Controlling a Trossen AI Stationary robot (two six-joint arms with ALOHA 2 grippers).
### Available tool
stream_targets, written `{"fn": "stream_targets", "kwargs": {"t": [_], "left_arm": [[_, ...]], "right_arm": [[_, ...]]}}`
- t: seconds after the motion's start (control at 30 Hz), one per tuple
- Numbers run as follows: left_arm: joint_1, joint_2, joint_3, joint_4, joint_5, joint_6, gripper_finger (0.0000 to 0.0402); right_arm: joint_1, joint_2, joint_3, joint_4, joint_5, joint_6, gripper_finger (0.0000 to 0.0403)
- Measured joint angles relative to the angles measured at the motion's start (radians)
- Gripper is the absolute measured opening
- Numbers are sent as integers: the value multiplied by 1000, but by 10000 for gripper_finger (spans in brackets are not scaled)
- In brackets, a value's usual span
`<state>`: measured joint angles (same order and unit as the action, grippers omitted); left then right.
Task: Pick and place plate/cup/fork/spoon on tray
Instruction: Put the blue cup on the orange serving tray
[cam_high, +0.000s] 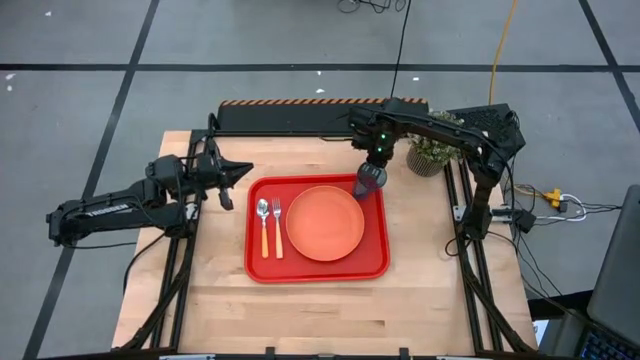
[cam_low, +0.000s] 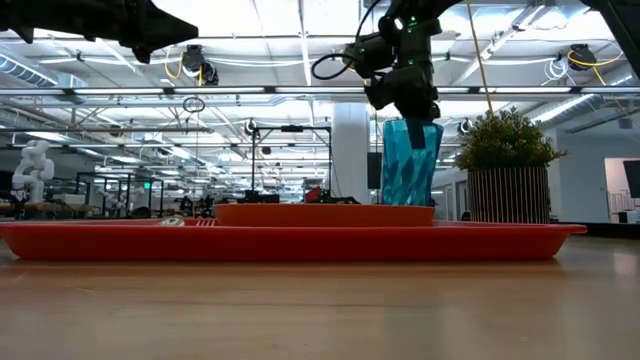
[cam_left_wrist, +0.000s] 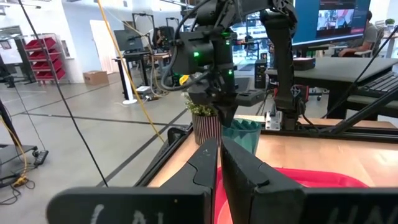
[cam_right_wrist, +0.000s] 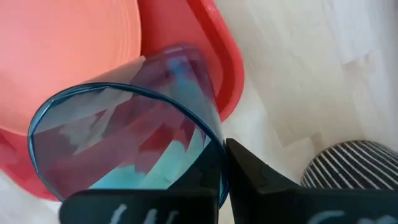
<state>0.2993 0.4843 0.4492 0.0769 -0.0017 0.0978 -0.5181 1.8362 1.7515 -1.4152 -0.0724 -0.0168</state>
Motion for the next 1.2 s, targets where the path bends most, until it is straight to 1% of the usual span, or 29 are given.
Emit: {"fn": "stream_targets", "kwargs": {"t": [0.17,0.47,0.6,0.83,1.0,1.2], "left_arm": [[0,0,0,0,0,2,26],[0,0,0,5,0,30,26],[0,0,0,34,0,41,26],[0,0,0,26,0,57,26],[0,0,0,13,0,58,26],[1,0,0,-26,0,53,26]], "right_arm": [[-9,0,0,19,-10,-3,0],[-19,1,10,-19,-9,2,0],[-12,44,90,-67,-9,3,0],[32,188,287,-153,-3,-22,0],[53,236,303,-157,-8,-34,0],[47,238,304,-157,-5,-37,0]]}}
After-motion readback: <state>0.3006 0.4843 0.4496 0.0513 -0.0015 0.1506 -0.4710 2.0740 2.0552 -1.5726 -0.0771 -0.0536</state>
